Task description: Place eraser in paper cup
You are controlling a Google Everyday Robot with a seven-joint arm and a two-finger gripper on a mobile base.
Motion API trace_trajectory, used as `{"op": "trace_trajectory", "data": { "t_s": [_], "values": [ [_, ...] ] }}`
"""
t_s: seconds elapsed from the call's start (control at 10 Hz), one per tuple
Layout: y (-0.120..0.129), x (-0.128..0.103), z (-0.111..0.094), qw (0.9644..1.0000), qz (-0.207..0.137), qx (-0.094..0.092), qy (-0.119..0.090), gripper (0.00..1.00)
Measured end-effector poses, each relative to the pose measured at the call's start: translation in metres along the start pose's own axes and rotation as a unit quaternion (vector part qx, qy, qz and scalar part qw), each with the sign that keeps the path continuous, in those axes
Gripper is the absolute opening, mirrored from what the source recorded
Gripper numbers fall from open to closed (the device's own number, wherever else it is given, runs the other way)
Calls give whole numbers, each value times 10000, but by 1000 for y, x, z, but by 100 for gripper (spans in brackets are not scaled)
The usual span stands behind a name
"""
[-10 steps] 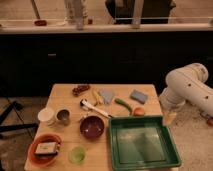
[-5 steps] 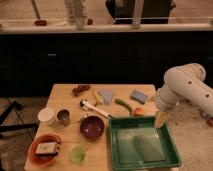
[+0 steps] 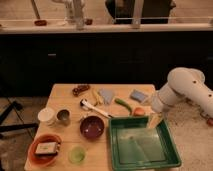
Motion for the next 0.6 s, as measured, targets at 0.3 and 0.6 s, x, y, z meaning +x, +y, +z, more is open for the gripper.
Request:
{"op": "trace_trajectory", "data": {
  "t_s": [0.3, 0.6],
  "values": [
    [8, -4, 7, 9996, 33, -128, -258, 80],
    [7, -6, 7, 9996, 13, -129, -261, 80]
  ]
}}
